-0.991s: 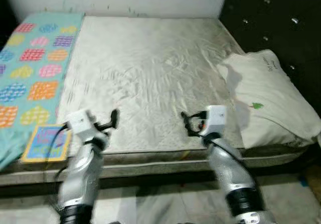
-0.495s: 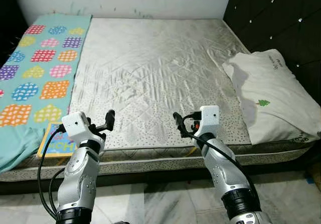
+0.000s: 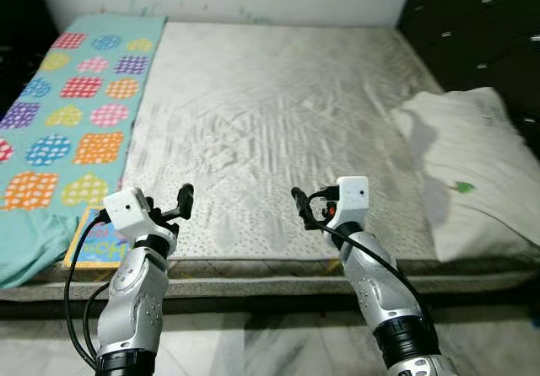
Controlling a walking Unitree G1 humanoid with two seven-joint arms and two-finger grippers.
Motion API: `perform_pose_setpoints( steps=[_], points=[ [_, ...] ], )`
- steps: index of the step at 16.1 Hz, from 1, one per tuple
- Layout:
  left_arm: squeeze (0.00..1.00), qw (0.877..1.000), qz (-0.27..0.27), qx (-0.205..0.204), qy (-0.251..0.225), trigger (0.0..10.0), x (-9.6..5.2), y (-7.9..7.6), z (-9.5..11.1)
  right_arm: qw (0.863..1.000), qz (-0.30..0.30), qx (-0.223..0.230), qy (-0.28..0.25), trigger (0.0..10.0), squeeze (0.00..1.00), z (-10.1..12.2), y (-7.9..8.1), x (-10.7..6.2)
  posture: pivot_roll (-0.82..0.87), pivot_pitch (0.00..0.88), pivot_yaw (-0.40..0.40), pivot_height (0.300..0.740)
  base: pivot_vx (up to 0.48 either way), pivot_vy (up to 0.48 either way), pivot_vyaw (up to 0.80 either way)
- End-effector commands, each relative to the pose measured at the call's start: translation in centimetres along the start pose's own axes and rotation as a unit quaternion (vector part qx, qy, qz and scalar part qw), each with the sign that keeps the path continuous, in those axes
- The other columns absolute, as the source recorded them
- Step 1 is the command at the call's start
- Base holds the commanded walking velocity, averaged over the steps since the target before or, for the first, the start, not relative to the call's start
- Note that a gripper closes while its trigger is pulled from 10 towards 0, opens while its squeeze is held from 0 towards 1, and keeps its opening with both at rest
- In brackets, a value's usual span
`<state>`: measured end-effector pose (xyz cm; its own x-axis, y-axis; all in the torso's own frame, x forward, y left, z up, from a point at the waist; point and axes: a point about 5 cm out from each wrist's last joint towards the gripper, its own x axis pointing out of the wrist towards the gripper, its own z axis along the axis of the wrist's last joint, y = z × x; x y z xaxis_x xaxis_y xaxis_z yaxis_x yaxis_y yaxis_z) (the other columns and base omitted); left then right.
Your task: Clean up the room
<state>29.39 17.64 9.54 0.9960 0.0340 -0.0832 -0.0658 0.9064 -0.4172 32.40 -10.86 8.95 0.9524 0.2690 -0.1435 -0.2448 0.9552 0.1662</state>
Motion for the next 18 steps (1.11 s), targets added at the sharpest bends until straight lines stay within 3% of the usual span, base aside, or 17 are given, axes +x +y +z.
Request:
perform_pose_setpoints(
  steps=[1, 8, 15, 18],
  points=[
    [0.0, 1.0, 0.002, 0.0, 0.001, 10.0, -0.08, 0.11, 0.07, 1.0, -0.004, 0.006, -0.001, 10.0, 0.0, 0.2, -0.16, -0.03, -0.07, 0.094, -0.031, 0.74, 0.326, 0.0, 0.0],
    [0.0, 1.0, 0.003, 0.0, 0.004, 10.0, -0.01, 0.12, 0.04, 1.0, -0.005, 0.005, -0.001, 10.0, 0.0, 0.28, -0.23, 0.01, -0.07, 0.092, -0.033, 0.74, 0.323, 0.0, 0.0],
    [0.0, 1.0, 0.007, -0.006, 0.006, 10.0, 0.02, 0.17, -0.03, 1.0, -0.005, 0.005, 0.003, 10.0, 0.0, 0.22, -0.25, 0.01, -0.07, 0.094, -0.034, 0.74, 0.0, 0.0, 0.0],
    [0.0, 1.0, 0.008, -0.006, 0.006, 10.0, 0.05, 0.2, -0.01, 1.0, -0.005, 0.004, 0.004, 10.0, 0.0, 0.21, -0.24, 0.03, -0.07, 0.094, -0.034, 0.74, 0.0, 0.269, 0.0]
  ],
)
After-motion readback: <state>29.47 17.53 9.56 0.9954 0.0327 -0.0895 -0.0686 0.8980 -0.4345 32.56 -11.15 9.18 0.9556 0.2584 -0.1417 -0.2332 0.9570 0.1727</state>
